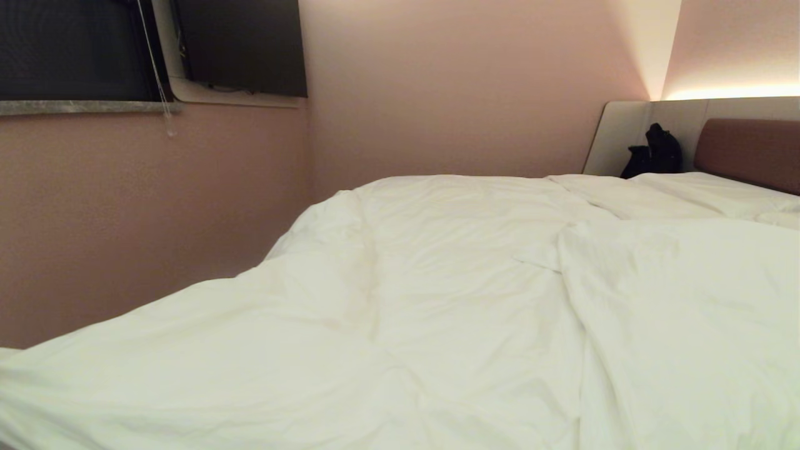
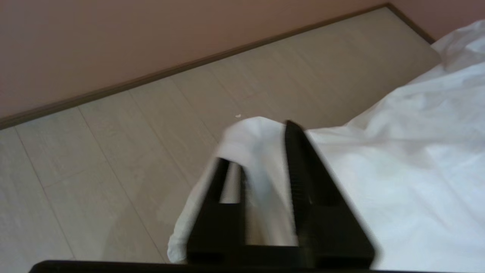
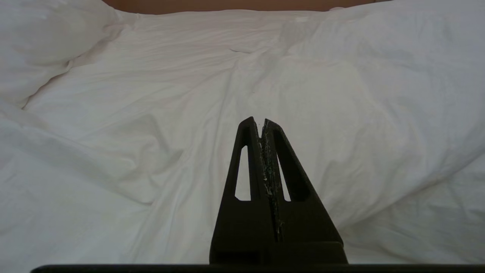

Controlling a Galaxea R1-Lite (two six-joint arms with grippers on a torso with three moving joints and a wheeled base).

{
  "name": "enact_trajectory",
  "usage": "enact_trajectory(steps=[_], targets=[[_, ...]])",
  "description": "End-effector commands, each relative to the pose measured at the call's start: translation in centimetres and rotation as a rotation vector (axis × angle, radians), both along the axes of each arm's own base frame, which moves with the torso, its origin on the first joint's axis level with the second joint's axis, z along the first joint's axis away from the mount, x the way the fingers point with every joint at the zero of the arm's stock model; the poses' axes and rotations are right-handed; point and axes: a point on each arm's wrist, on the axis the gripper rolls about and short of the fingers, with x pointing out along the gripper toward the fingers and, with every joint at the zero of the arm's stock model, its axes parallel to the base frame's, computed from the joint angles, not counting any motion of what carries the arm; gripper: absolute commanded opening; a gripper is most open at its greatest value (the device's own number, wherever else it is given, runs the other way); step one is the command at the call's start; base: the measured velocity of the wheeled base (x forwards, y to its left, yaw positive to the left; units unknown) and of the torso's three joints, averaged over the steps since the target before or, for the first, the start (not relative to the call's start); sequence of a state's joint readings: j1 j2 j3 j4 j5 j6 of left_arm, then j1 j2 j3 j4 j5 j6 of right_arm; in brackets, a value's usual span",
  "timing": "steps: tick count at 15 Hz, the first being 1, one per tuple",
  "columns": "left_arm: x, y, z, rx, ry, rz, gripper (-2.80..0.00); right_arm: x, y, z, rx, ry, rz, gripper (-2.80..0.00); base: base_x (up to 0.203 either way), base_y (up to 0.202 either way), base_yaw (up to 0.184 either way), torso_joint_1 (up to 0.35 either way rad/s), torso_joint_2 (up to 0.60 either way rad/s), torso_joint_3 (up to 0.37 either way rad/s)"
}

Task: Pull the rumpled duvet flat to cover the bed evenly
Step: Flatten the corners of the folded blanket

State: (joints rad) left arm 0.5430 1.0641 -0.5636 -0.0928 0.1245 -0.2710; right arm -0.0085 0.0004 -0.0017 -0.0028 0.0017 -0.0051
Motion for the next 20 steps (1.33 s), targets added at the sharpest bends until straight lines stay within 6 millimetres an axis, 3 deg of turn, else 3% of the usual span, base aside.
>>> enact_trajectory(steps=[1,3,7,15,17,20], targets=[[-0.3,-0.2,-0.2,0.013,0.013,-0.007,0.00,0.0,0.0,0.0,-0.001,-0.001,-0.001,-2.80,0.000,0.000,0.000,0.000,0.00,0.000],[-0.5,-0.4,-1.1,0.081,0.118,-0.071,0.00,0.0,0.0,0.0,-0.001,-0.001,0.000,-2.80,0.000,0.000,0.000,0.000,0.00,0.000],[1.0,0.1,-4.6,0.154,0.451,-0.259,0.00,0.0,0.0,0.0,-0.001,-0.001,0.001,-2.80,0.000,0.000,0.000,0.000,0.00,0.000],[3.9,0.8,-10.2,-0.123,0.809,-0.415,0.00,0.0,0.0,0.0,-0.001,-0.001,0.001,-2.80,0.000,0.000,0.000,0.000,0.00,0.000],[4.3,0.8,-11.0,-0.182,0.821,-0.460,0.00,0.0,0.0,0.0,-0.001,-0.001,-0.001,-2.80,0.000,0.000,0.000,0.000,0.00,0.000],[4.7,0.4,-9.4,-0.221,0.623,-0.596,0.00,0.0,0.0,0.0,-0.001,-0.001,0.000,-2.80,0.000,0.000,0.000,0.000,0.00,0.000]])
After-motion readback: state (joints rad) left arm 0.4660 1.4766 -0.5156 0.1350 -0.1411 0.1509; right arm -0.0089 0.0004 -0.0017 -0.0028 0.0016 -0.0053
